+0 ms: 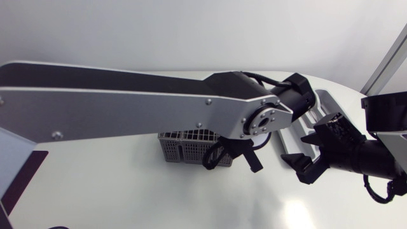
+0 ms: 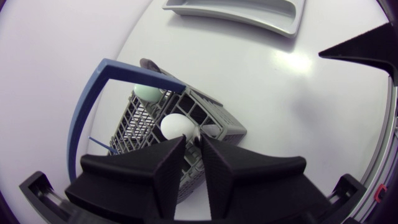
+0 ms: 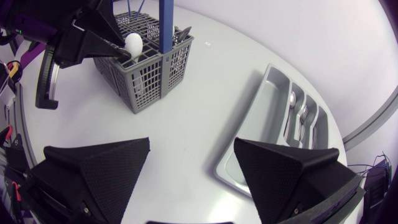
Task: Unload the cutlery basket into the drawer organizer.
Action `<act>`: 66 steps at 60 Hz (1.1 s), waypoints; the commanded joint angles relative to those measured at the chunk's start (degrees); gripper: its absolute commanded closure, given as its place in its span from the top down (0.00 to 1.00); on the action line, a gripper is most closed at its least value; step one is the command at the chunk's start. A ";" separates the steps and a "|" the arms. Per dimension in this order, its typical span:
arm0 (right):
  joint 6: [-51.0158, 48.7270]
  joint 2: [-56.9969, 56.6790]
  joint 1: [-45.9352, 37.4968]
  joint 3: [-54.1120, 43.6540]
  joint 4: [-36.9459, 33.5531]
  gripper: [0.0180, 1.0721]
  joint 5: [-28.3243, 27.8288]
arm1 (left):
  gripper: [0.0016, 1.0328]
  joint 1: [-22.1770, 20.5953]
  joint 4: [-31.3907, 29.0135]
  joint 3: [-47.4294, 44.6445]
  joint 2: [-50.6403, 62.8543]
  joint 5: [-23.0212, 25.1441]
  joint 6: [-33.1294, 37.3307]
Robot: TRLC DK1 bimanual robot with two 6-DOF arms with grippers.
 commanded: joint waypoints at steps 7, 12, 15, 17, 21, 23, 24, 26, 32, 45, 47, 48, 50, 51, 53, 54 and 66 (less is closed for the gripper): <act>-0.96 -0.42 -0.46 -1.48 -0.50 0.93 -0.26 | 0.15 -0.38 0.24 -1.37 2.20 -1.95 -1.51; -0.96 -0.42 -0.46 -1.57 -0.41 0.93 -0.26 | 0.11 -0.20 0.32 -1.29 2.20 -1.95 -1.69; -0.96 -0.42 -0.55 -1.65 -0.32 0.93 -0.26 | 0.09 -0.20 0.24 -1.29 2.20 -1.95 -1.78; -0.96 -0.42 -0.64 -1.65 -0.23 0.93 -0.26 | 0.09 -0.20 0.24 -1.20 2.20 -1.95 -1.78; -1.40 -0.42 -1.08 -1.74 -0.15 0.93 -0.26 | 0.07 -0.20 0.15 -1.11 2.20 -1.95 -1.69; -1.49 -0.42 -1.16 -1.83 -0.15 0.93 -0.26 | 0.07 -0.20 -0.03 -1.02 2.20 -1.95 -1.60; -1.49 -0.42 -1.25 -1.83 -0.15 0.93 -0.26 | 0.07 -0.20 -0.12 -1.02 2.20 -1.86 -1.60; -1.58 -0.42 -1.25 -1.92 -0.15 0.93 -0.26 | 0.07 -0.29 -0.29 -1.11 2.20 -1.86 -1.60; -1.84 -0.42 -1.43 -1.83 -0.15 0.93 -0.26 | 0.07 -0.38 -0.38 -1.20 1.85 -1.86 -1.51; -2.02 -0.33 -1.34 -1.74 -0.06 0.93 -0.35 | 0.07 -0.82 -0.82 -1.02 -1.23 -1.86 -0.81; -2.02 -0.33 -1.34 -1.65 -0.06 0.93 -0.35 | 0.07 -0.99 -0.99 -1.02 -1.93 -1.86 -0.72; -2.02 -0.33 -1.34 -1.65 -0.06 0.93 -0.35 | 0.07 -1.08 -0.99 -1.02 -2.11 -1.86 -0.63; -2.11 -0.33 -1.34 -1.65 -0.06 0.93 -0.35 | 0.07 -1.17 -0.99 -1.02 -2.81 -1.86 -0.46; -2.11 -0.33 -1.25 -1.65 -0.06 0.93 -0.43 | 0.07 -1.17 -0.99 -0.93 -3.07 -1.86 -0.37; -2.11 -0.33 -1.16 -1.74 -0.06 0.93 -0.43 | 0.07 -1.26 -0.99 -0.93 -3.87 -1.86 -0.37; -2.11 -0.33 -1.08 -1.74 -0.06 0.93 -0.43 | 0.07 -1.34 -0.99 -0.93 -4.22 -1.86 -0.28; -2.11 -0.24 -0.81 -1.83 -0.06 0.93 -0.43 | 0.07 -1.43 -0.99 -0.85 -7.20 -4.05 0.69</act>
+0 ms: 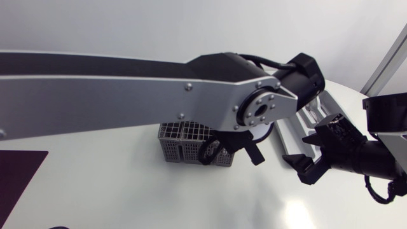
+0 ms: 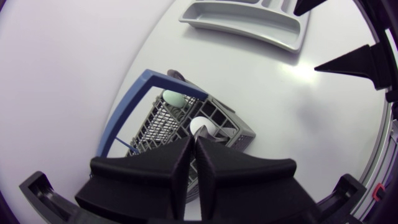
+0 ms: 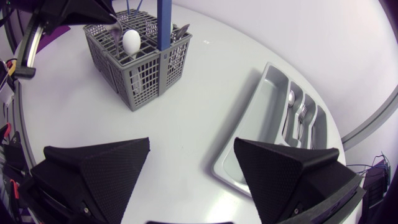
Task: Unload the cutlery basket into the drawer organizer.
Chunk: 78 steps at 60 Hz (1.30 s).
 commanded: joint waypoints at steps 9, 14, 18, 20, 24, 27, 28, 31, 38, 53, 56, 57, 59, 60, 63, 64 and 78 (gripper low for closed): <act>-1.01 -0.33 0.37 -1.52 -0.10 0.93 -0.26 | 0.07 -0.71 -0.21 -0.82 -5.03 -3.78 1.22; -0.92 -0.42 0.46 -1.61 -0.19 0.93 -0.35 | 0.07 -1.06 0.32 -1.00 -6.61 -6.07 2.45; -0.92 -0.42 0.46 -1.61 -0.19 0.93 -0.35 | 0.07 -1.33 0.76 -1.35 -7.84 -7.65 3.32; -0.92 -0.51 0.46 -1.52 -0.19 0.93 -0.35 | 0.07 -1.41 0.94 -1.62 -8.37 -8.35 3.59; -0.84 -0.60 0.55 -1.52 -0.19 0.93 -0.35 | 0.07 -1.59 1.73 -2.23 -9.60 -9.50 4.29; -0.75 -1.04 0.55 -1.52 -0.19 0.93 -0.44 | 0.07 -1.68 2.43 -2.67 -10.48 -9.94 4.64; -0.66 -1.21 0.55 -1.52 -0.19 0.93 -0.44 | 0.07 -1.68 2.61 -2.76 -10.92 -9.94 4.64; -0.40 -1.83 0.55 -1.52 -0.19 0.93 -0.87 | 0.07 -1.68 2.96 -2.85 -11.71 -9.94 4.56; -0.31 -4.82 1.42 -1.44 -0.98 0.93 -1.93 | 0.07 -1.59 5.77 -3.64 -14.17 -9.15 4.38; 1.36 -16.68 7.14 -1.00 -3.09 0.93 -2.02 | 0.07 3.95 6.03 -2.58 -17.60 8.87 -1.69; 2.15 -18.26 8.28 -1.00 -2.65 0.93 -1.93 | 0.07 5.35 5.77 -2.41 -17.60 13.09 -3.09; 2.33 -18.61 8.54 -1.00 -2.56 0.93 -2.02 | 0.07 5.70 5.59 -2.32 -17.60 14.23 -3.44; 2.68 -19.49 9.25 -1.00 -2.12 0.93 -1.93 | 0.07 6.32 4.89 -2.05 -17.34 16.52 -4.23; 2.94 -19.84 9.51 -1.00 -1.86 0.93 -1.93 | 0.07 6.67 4.45 -1.97 -17.07 17.75 -4.85; 3.56 -20.46 10.83 -0.91 -1.07 0.93 -1.84 | 0.07 7.46 4.19 -1.97 -16.72 20.91 -5.82; 3.73 -20.64 11.53 -0.91 -0.63 0.93 -1.75 | 0.07 7.64 4.10 -1.88 -16.46 21.88 -6.17; 4.88 -17.56 21.38 -0.03 5.00 0.89 6.24 | 0.07 10.63 2.34 -0.47 -13.47 33.74 -9.86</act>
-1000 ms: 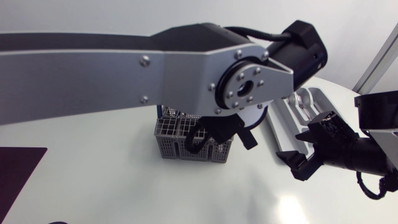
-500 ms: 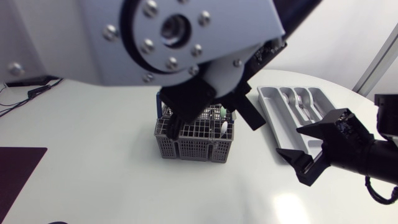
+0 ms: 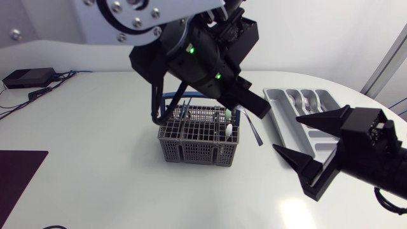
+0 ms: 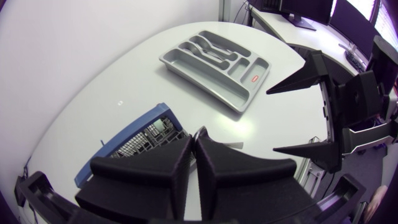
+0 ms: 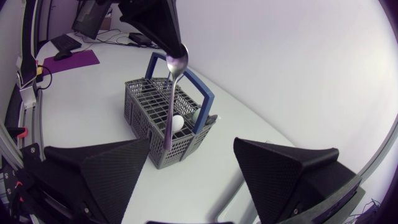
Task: Unload the cutlery basket into the drawer organizer.
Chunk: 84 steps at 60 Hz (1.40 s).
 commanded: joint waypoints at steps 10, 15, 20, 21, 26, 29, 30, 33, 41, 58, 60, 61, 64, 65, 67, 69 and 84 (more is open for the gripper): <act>1.84 6.86 11.47 0.72 6.64 0.81 11.32 | 0.07 2.33 -0.70 2.26 3.54 5.83 -3.24; 2.19 9.85 13.41 1.42 8.92 0.72 13.43 | 0.07 2.50 -0.43 2.44 4.07 6.71 -3.50; 2.81 12.57 14.20 2.21 10.77 0.63 14.31 | 0.07 2.59 0.10 2.53 4.16 6.97 -3.68; 3.07 13.54 14.20 2.56 11.12 0.61 14.39 | 0.07 2.59 0.27 2.61 4.25 7.06 -3.77; 3.51 16.44 14.20 3.62 13.05 0.56 15.62 | 0.07 2.68 0.97 2.61 4.42 7.06 -3.85; 3.60 17.67 14.11 4.06 13.67 0.51 15.71 | 0.07 2.94 1.33 2.61 4.42 7.06 -3.94; 3.60 18.02 14.20 4.15 13.84 0.50 15.71 | 0.07 2.94 1.41 2.61 4.42 7.06 -3.94; 3.86 19.16 14.20 4.50 14.28 0.46 15.71 | 0.07 3.03 1.68 2.53 4.51 7.06 -3.94; 4.30 21.89 14.37 5.90 14.99 0.30 15.89 | 0.07 3.12 1.94 2.53 4.86 7.15 -3.94; 4.65 24.61 14.29 7.40 15.51 0.19 16.24 | 0.07 3.12 2.12 2.44 4.95 7.59 -4.03; 4.65 24.79 14.29 7.49 15.51 0.19 16.24 | 0.07 3.12 2.12 2.44 4.95 7.76 -4.03; 4.65 24.88 14.29 7.57 15.51 0.19 16.24 | 0.07 3.12 2.12 2.44 4.95 7.76 -4.03; 4.65 25.05 14.20 7.84 15.51 0.18 16.24 | 0.07 3.12 2.12 2.35 4.95 7.85 -4.12; 4.65 25.14 14.11 7.93 15.51 0.17 16.24 | 0.07 3.12 2.12 2.35 4.95 7.76 -4.12; 4.57 25.32 14.11 8.01 15.60 0.15 16.24 | 0.07 3.12 2.12 2.26 4.95 7.85 -4.12; 4.57 25.58 14.11 8.19 15.60 0.15 16.24 | 0.07 3.21 2.12 2.26 4.95 8.03 -4.21; 4.04 25.76 13.93 8.63 14.90 0.05 15.27 | 0.08 3.21 2.03 2.17 4.95 8.20 -4.21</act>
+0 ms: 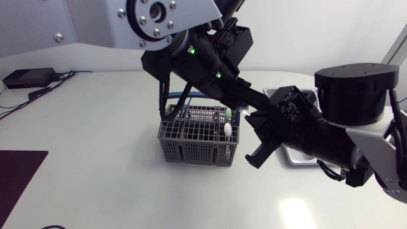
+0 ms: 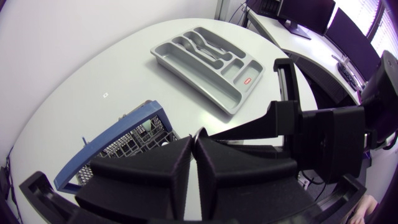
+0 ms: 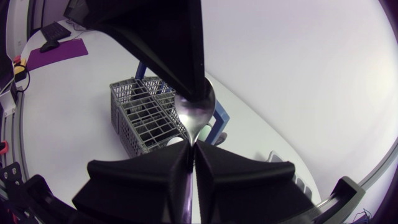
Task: Unload the cutlery basket into the drawer organizer.
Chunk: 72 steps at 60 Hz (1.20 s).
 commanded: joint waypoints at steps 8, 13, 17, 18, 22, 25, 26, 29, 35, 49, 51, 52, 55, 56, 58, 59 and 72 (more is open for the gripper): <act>0.61 0.62 0.25 0.93 0.01 0.05 -0.97 | 0.08 0.17 0.59 1.17 1.56 0.70 -1.32; 0.34 0.18 0.34 0.58 -0.16 0.05 -1.50 | 0.11 0.26 0.67 1.34 1.56 0.70 -1.32; 0.17 -0.26 0.43 0.23 -0.60 0.05 -1.76 | 0.29 0.52 0.85 1.61 1.30 0.79 -1.41; -0.01 -0.35 0.43 0.14 -0.69 0.05 -1.93 | 0.35 0.61 0.94 1.70 1.21 0.79 -1.41; -0.45 -1.05 0.34 -0.39 -1.30 0.05 -2.73 | 0.57 1.13 1.20 2.05 0.86 0.79 -1.58; -1.06 -1.66 0.25 -1.00 -1.57 0.05 -3.34 | 0.70 1.57 1.82 2.05 0.24 0.79 -1.76; -1.33 -1.93 0.16 -1.18 -1.66 0.06 -3.60 | 0.73 1.84 2.08 2.05 0.07 0.79 -1.85; -1.94 -2.81 -0.28 -1.97 -2.01 0.06 -4.13 | 0.81 2.45 2.78 2.05 -0.46 0.79 -2.11; -3.53 -4.56 -2.12 -3.37 -3.50 0.06 -6.86 | 0.88 3.95 4.10 2.14 -1.25 0.79 -2.38; -10.47 -9.40 -10.03 -7.15 -7.63 0.06 -14.59 | 0.88 7.20 4.54 3.01 -2.92 0.79 -2.46; -12.23 -9.84 -11.88 -7.59 -8.51 0.06 -16.26 | 0.88 7.55 4.28 3.28 -2.92 0.79 -2.46; -12.84 -10.19 -12.67 -7.77 -8.78 0.06 -16.88 | 0.88 7.55 4.28 3.37 -2.92 0.79 -2.46; -15.04 -11.07 -15.57 -8.38 -9.74 0.06 -19.60 | 0.88 7.81 3.84 3.37 -2.66 0.79 -2.29; -15.92 -11.42 -16.62 -8.56 -10.36 0.06 -20.39 | 0.88 7.90 3.49 3.45 -2.57 0.79 -2.20; -17.76 -11.77 -18.73 -8.74 -11.32 0.06 -22.15 | 0.88 8.08 2.78 3.37 -2.31 0.88 -2.11; -18.55 -11.86 -19.70 -8.74 -11.85 0.06 -23.03 | 0.88 8.08 2.43 3.37 -2.22 0.88 -2.11; -33.85 -11.86 -35.34 -9.09 -18.62 0.05 -34.89 | 0.88 7.90 -0.12 1.52 -0.81 1.94 -0.97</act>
